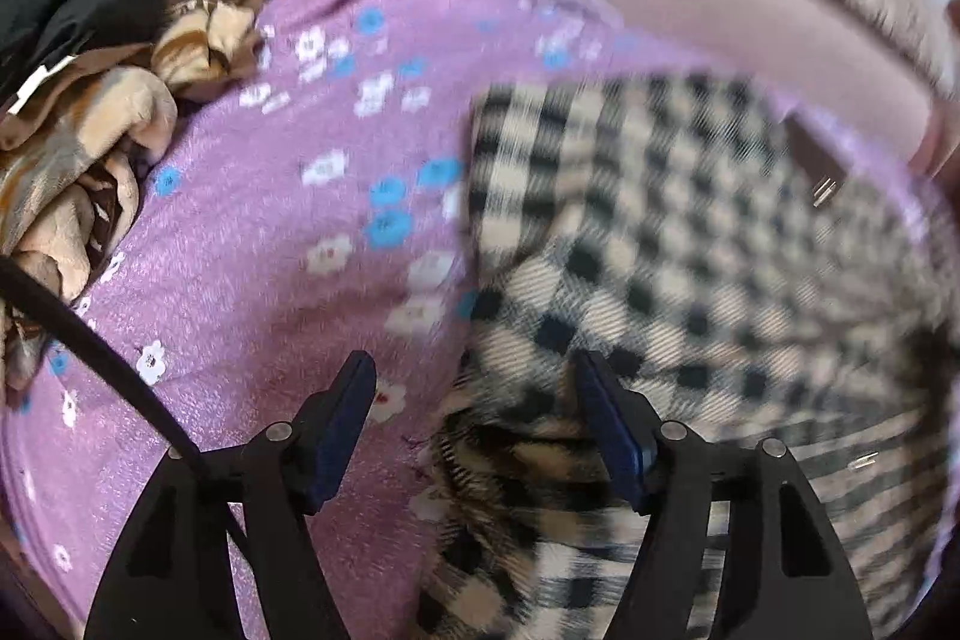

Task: Fold large clothes

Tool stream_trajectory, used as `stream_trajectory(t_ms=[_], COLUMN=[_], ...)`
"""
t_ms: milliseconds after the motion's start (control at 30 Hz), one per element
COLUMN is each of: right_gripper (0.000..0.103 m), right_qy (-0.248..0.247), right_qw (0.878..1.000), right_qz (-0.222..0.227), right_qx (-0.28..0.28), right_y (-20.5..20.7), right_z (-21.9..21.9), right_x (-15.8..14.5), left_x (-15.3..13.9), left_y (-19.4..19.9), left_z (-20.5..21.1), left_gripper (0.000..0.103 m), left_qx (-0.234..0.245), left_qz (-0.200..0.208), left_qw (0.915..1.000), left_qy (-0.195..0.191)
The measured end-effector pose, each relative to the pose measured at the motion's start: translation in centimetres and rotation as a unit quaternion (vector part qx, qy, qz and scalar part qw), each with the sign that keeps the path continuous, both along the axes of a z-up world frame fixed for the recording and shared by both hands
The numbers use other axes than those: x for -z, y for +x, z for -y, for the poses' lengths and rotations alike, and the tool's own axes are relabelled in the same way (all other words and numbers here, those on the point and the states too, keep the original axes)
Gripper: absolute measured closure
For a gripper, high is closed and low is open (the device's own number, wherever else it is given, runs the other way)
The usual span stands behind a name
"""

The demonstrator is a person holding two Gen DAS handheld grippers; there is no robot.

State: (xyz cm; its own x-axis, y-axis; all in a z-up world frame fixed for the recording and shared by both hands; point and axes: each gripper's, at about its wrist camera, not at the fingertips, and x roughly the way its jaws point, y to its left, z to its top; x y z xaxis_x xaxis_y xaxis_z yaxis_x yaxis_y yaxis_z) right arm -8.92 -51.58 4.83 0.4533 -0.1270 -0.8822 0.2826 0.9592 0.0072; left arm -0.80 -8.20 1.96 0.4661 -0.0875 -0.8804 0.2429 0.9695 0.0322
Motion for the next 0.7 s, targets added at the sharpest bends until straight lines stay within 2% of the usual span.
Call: stream_trajectory(t_ms=[67,133,200,267,367,467,567,600,700], right_gripper=[0.092,0.092,0.092,0.09,0.078,0.075,0.074,0.074,0.073], right_qy=[-0.033,0.009,0.046,0.058,0.065,0.075,0.075,0.069,0.082], right_qw=[0.999,0.999,0.998,0.998,0.997,0.997,0.995,0.997,0.995], right_qz=[-0.013,-0.014,-0.007,0.02,0.041,0.01,-0.05,-0.035,-0.041], right_qx=[0.008,0.028,0.04,0.034,0.002,-0.028,-0.032,-0.029,-0.03], right_y=[0.5,0.4,-0.1,-1.2,-2.7,-2.7,-2.0,-2.1,-2.0], right_z=[0.3,1.3,1.7,1.4,-0.3,-2.0,-2.9,-3.1,-3.0], right_x=[0.9,1.4,0.4,-1.6,-3.6,-2.1,1.9,2.2,1.5], left_x=[0.4,0.2,-0.1,-0.7,-1.8,-3.0,-3.5,-3.5,-3.4], left_y=[0.0,-0.1,-0.3,-0.5,-1.2,-2.1,-2.9,-3.0,-3.6], left_z=[0.0,0.2,0.1,-0.2,-0.6,-0.6,-0.1,0.2,1.0], left_gripper=[0.022,0.022,0.022,0.022,0.022,0.022,0.022,0.022,0.022], left_qx=[-0.01,-0.007,-0.004,-0.008,-0.012,-0.009,0.004,0.011,0.031], left_qz=[0.01,0.011,0.013,0.015,0.026,0.042,0.048,0.046,0.041], left_qw=[0.9999,0.9999,0.9999,0.9998,0.9992,0.9978,0.9967,0.9965,0.9965], left_qy=[-0.002,0.005,0.003,-0.005,-0.029,-0.05,-0.065,-0.069,-0.065])
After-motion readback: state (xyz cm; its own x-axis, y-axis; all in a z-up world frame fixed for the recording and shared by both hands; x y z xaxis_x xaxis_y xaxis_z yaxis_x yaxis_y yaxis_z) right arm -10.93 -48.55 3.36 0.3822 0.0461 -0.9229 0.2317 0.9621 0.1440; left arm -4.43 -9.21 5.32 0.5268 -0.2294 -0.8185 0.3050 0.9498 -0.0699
